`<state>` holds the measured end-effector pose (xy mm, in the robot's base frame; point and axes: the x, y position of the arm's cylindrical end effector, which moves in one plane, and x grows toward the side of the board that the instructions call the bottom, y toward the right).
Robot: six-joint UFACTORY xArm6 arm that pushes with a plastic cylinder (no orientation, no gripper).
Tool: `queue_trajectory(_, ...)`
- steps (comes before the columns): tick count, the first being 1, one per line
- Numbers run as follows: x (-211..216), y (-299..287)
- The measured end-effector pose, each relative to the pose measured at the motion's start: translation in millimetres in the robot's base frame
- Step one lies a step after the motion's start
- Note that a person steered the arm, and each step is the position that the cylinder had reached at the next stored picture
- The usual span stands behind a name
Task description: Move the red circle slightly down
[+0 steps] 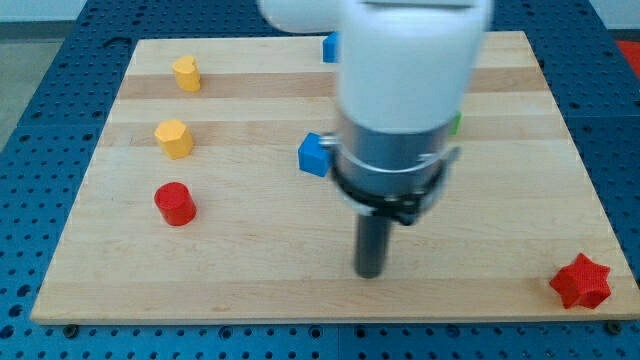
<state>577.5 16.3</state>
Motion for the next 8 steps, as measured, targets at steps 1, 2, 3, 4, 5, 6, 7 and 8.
queue_trajectory(1,0,-13)
queue_trajectory(2,-42,-43)
queue_trajectory(3,-58,-53)
queue_trajectory(4,-69,-75)
queue_trajectory(5,-67,-121)
queue_trajectory(6,-91,-165)
queue_trajectory(7,-147,-169)
queue_trajectory(8,-148,-169)
